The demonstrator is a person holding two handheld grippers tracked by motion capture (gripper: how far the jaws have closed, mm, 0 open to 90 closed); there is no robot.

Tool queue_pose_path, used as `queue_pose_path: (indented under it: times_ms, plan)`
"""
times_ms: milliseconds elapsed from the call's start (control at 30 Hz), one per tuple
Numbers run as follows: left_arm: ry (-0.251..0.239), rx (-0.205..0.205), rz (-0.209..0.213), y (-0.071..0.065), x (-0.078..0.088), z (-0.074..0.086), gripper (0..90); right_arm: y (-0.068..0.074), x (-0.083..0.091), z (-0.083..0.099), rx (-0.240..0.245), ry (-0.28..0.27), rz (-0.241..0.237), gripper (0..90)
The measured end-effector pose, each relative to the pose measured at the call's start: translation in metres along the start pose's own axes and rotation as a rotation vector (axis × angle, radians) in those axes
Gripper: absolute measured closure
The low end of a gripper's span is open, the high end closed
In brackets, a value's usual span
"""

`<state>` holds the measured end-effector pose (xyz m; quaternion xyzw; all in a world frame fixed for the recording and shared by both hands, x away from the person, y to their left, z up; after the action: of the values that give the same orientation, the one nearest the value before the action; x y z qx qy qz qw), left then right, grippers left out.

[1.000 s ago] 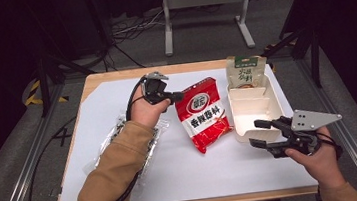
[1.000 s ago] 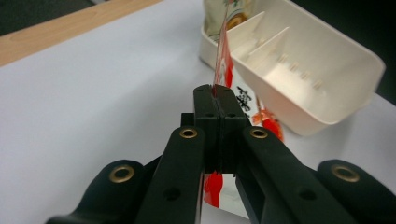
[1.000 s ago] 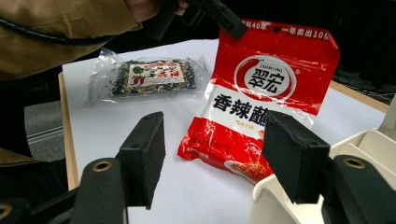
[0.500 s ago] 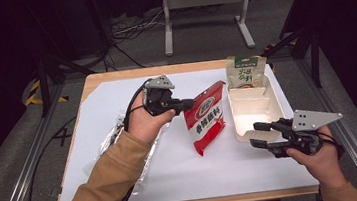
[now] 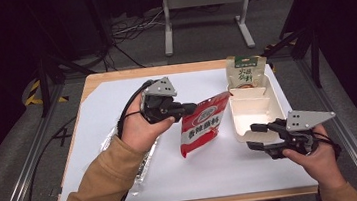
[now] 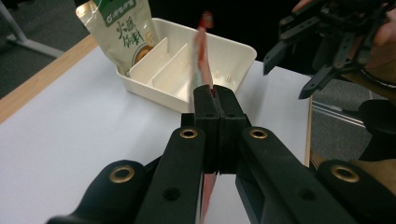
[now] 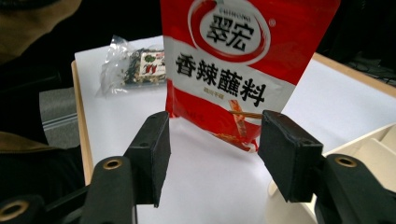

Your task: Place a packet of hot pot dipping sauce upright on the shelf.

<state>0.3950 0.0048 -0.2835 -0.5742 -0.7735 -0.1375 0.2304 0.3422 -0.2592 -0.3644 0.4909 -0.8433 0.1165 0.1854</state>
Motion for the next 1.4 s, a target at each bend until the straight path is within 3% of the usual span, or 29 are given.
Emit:
queue_pose_path:
  times_ms: [133, 367, 467, 767, 900, 1100, 1300, 1400]
  plan:
    - [-0.006, -0.020, 0.013, -0.007, 0.007, -0.004, 89.8, -0.001, -0.007, 0.003, 0.022, 0.033, 0.008, 40.3]
    - [0.000, -0.066, 0.077, -0.024, 0.012, -0.007, 89.8, -0.004, -0.018, 0.008, 0.059, 0.064, 0.033, 37.3]
    - [-0.003, -0.089, 0.105, -0.030, 0.013, -0.009, 89.8, -0.003, -0.023, 0.010, 0.054, 0.068, 0.018, 36.4]
    - [-0.008, -0.102, 0.142, -0.040, 0.014, -0.010, 89.8, 0.002, -0.041, 0.010, 0.067, 0.049, -0.028, 35.3]
    - [-0.008, -0.106, 0.148, -0.042, 0.014, -0.011, 89.8, 0.003, -0.048, 0.011, 0.068, 0.044, -0.047, 34.3]
    - [-0.020, -0.117, 0.152, -0.044, 0.013, -0.012, 89.8, 0.009, -0.063, 0.012, 0.089, 0.006, -0.118, 32.6]
    - [-0.030, -0.115, 0.160, -0.045, 0.012, -0.012, 89.8, 0.015, -0.073, 0.011, 0.102, 0.010, -0.152, 32.1]
    - [-0.027, -0.110, 0.164, -0.045, 0.010, -0.011, 89.8, 0.017, -0.078, 0.015, 0.093, 0.044, -0.170, 44.2]
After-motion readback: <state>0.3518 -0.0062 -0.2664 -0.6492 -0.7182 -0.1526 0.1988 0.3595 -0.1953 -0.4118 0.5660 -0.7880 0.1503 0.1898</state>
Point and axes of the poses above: each handheld gripper's, and its own axes: x roughly backward along the jaws, z roughly out of its underside, y roughly to its left, the point moved 6 cm from there along -x, roughly forward along the jaws, and after that the axes turned 1 degree about z, right-handed, at the moved point
